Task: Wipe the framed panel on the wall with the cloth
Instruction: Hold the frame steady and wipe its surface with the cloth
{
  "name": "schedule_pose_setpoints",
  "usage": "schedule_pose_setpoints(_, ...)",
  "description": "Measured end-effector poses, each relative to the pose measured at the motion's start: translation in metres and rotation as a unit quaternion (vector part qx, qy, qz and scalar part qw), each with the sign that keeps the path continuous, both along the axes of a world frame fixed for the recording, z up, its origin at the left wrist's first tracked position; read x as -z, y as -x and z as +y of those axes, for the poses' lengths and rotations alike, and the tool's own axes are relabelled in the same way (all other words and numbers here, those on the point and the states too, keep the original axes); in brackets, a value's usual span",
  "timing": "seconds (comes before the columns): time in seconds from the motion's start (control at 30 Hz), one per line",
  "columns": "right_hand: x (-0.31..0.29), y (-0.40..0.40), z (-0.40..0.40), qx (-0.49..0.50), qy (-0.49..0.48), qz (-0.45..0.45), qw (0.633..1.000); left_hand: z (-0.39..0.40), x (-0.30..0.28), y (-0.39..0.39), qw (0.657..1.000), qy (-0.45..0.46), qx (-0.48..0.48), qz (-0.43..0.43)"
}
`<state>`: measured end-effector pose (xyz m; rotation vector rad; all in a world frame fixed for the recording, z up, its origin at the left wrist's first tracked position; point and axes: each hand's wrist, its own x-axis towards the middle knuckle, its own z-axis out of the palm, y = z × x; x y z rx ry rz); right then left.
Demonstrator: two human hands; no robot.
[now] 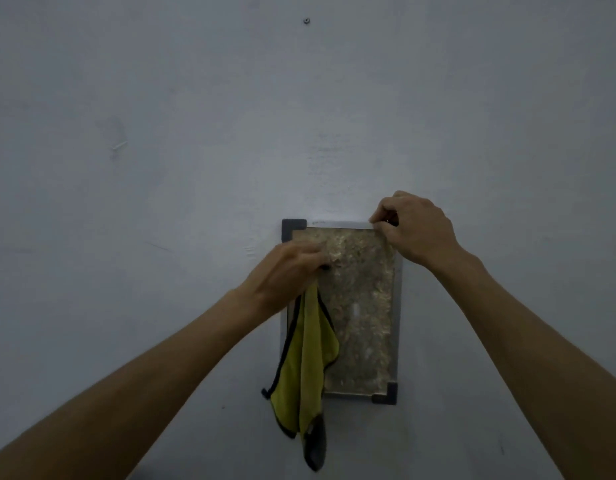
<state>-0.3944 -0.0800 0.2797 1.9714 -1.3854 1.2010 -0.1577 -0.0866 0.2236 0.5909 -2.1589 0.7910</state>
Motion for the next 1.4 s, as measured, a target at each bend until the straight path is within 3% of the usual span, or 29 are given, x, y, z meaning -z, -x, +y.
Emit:
schedule_pose_setpoints(0.13, 0.0, -0.002, 0.001, -0.001, 0.003, 0.002, 1.0, -0.002, -0.005, 0.003, 0.992, 0.005, -0.001, 0.128)
schedule_pose_setpoints(0.27, 0.0, 0.0, 0.0, 0.0, -0.002, 0.005, 1.0, 0.001, 0.011, -0.003, 1.0, -0.023, -0.002, 0.005)
schedule_pose_setpoints(0.33, 0.0, 0.001, -0.001, -0.002, 0.0, 0.003, 1.0, 0.004, 0.011, -0.005, 1.0, -0.014, -0.011, -0.003)
schedule_pose_setpoints(0.47, 0.001, 0.001, -0.002, -0.005, 0.007, 0.001, 1.0, 0.0, 0.01, -0.001, 0.977, 0.0, -0.005, 0.215)
schedule_pose_setpoints(0.53, 0.001, 0.0, -0.003, -0.004, 0.007, 0.004, 1.0, -0.002, 0.017, 0.002, 0.965, -0.014, -0.002, 0.261)
schedule_pose_setpoints(0.7, 0.0, 0.002, -0.003, -0.005, 0.004, 0.004, 1.0, 0.002, 0.026, -0.002, 0.998, -0.025, -0.012, 0.06)
schedule_pose_setpoints(0.87, 0.001, 0.001, -0.003, -0.007, 0.01, -0.002, 1.0, -0.002, 0.02, 0.001, 0.971, -0.012, -0.023, 0.239)
schedule_pose_setpoints(1.0, 0.002, 0.001, -0.003, -0.005, 0.006, 0.0, 1.0, 0.004, 0.044, 0.001, 0.994, -0.048, -0.018, 0.098)
schedule_pose_setpoints(1.07, 0.001, 0.001, -0.002, -0.007, 0.005, -0.003, 1.0, 0.005, 0.042, -0.002, 0.995, -0.042, -0.033, 0.081)
schedule_pose_setpoints(1.2, 0.001, 0.001, -0.001, -0.01, 0.007, -0.005, 1.0, -0.002, 0.026, -0.003, 0.952, -0.02, -0.02, 0.306)
schedule_pose_setpoints(1.23, 0.001, 0.001, -0.001, -0.008, 0.006, -0.004, 1.0, -0.002, 0.028, -0.002, 0.946, -0.026, -0.016, 0.323)
schedule_pose_setpoints(1.4, 0.002, 0.001, -0.002, -0.006, 0.004, -0.005, 1.0, 0.008, 0.046, -0.004, 0.991, -0.048, -0.03, 0.121)
